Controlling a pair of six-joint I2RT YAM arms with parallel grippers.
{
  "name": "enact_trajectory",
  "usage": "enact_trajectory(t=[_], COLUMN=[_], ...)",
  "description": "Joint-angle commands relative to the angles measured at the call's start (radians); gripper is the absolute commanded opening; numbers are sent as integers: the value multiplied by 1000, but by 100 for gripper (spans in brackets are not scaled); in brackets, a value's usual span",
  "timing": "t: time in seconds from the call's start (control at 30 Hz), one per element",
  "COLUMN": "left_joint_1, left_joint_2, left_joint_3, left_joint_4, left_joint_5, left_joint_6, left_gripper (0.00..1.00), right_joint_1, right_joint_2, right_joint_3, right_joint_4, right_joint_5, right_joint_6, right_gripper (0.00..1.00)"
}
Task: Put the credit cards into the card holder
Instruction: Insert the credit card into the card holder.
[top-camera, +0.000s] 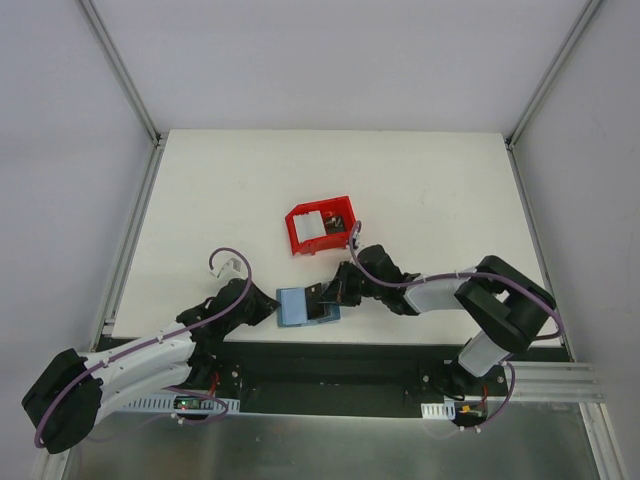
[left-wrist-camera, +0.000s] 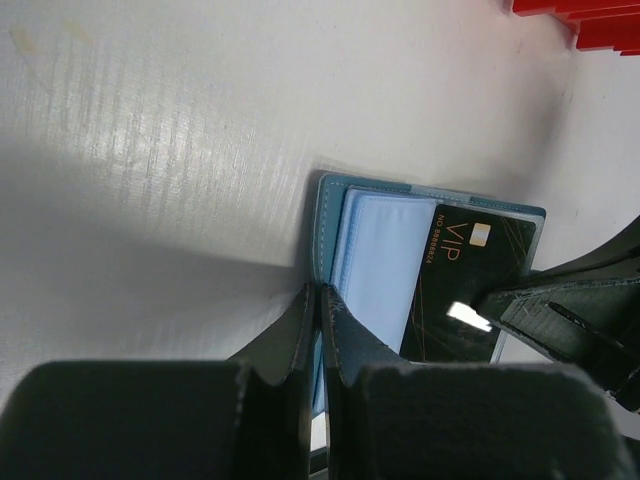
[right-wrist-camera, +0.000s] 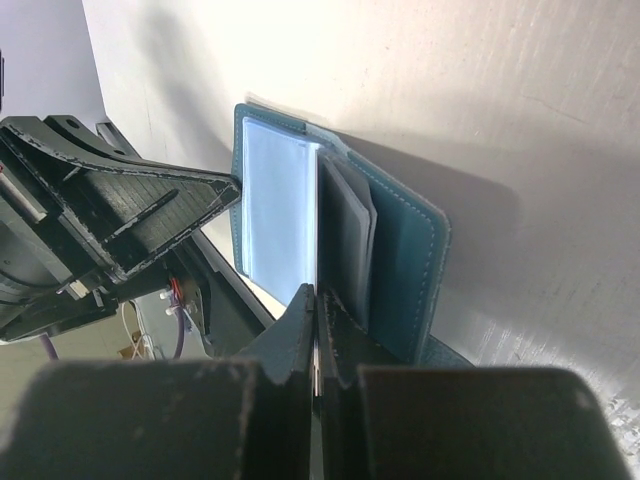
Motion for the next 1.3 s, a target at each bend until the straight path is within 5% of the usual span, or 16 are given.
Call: enact_trajectory(t=[0.0,1.27], left_joint_1=[-8,-8], left_joint_2=[7,9], left_joint_3=[-4,-14], left_joint_4=[12,29], left_joint_5=[-6,2], left_joint_6=[-12,-15], left_gripper=[0,0], right_joint_1=[-2,-30], right_joint_2=[21,121], right_joint_3=[-10,35], right_joint_4=[76,104], right_joint_5=[-28,-43], right_joint_6=[25,22], right_gripper=[0,0])
